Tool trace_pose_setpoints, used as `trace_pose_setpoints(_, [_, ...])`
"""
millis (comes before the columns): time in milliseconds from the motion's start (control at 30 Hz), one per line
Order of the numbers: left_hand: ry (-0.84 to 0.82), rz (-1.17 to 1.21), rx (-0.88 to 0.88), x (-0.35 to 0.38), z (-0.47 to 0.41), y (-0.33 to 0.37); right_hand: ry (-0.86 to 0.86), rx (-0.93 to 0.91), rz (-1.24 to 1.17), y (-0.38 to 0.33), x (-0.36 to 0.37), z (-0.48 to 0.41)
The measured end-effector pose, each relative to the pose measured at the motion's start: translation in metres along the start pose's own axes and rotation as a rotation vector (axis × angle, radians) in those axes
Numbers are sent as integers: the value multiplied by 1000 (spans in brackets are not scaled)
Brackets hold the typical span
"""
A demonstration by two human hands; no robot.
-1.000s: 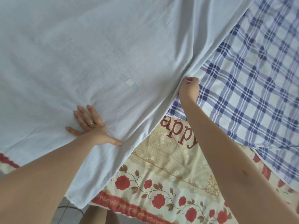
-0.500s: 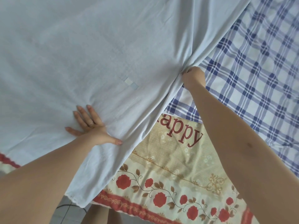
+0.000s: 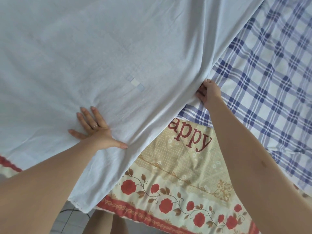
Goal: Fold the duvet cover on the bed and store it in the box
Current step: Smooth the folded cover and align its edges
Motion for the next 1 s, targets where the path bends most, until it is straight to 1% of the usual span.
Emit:
trace_pose_setpoints(67, [5,-2,2,0,0,0,32,9,13,-5,6,5])
trace_pose_setpoints(200, [14,-2,17,-1,0,2,39,30,161,-19,24,5])
trace_pose_setpoints(233, [14,-5,22,0,0,2,54,36,159,-20,24,5])
trace_pose_setpoints(333, [21,-5,23,0,0,2,119,73,19,-11,9,5])
trace_pose_setpoints(400, [31,-15,32,1,-2,1,187,19,-59,-8,-3,6])
trace_pose_setpoints(467, [41,-23,40,0,-6,1,224,-40,-73,-7,-4,7])
trace_pose_setpoints(500, [44,-23,39,0,-7,0,218,-42,-56,-6,3,11])
trace_pose_setpoints(533, [45,-24,38,0,-7,0,196,-31,-20,-4,11,14])
trace_pose_setpoints(600, [42,-23,41,2,-8,0,149,1,132,2,26,23])
trace_pose_setpoints(667, [53,-13,50,2,-9,0,123,-27,310,8,31,29])
trace_pose_setpoints(800, [84,11,56,0,-10,0,245,-209,668,2,26,40])
trace_pose_setpoints(833, [93,13,60,1,-11,0,297,-234,703,1,22,44])
trace_pose_setpoints(867, [108,31,63,2,-14,-1,356,-245,652,2,18,46])
trace_pose_setpoints(900, [149,64,70,1,-16,-1,419,-237,539,5,15,51])
trace_pose_setpoints(933, [236,93,101,-1,-13,-1,474,-213,434,7,17,58])
trace_pose_setpoints(967, [362,91,175,-1,-8,2,543,-244,445,5,22,69])
trace_pose_setpoints(1000, [504,47,288,2,-1,7,594,-364,588,-5,36,81])
Point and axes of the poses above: each hand's wrist, its own z-axis away from the middle knuckle, its own x-axis out of the palm, y = z × x, the point moved 8 cm from there along -z, towards the middle knuckle, and after that the axes turned 9 degrees about -y, right-handed, at the moved point
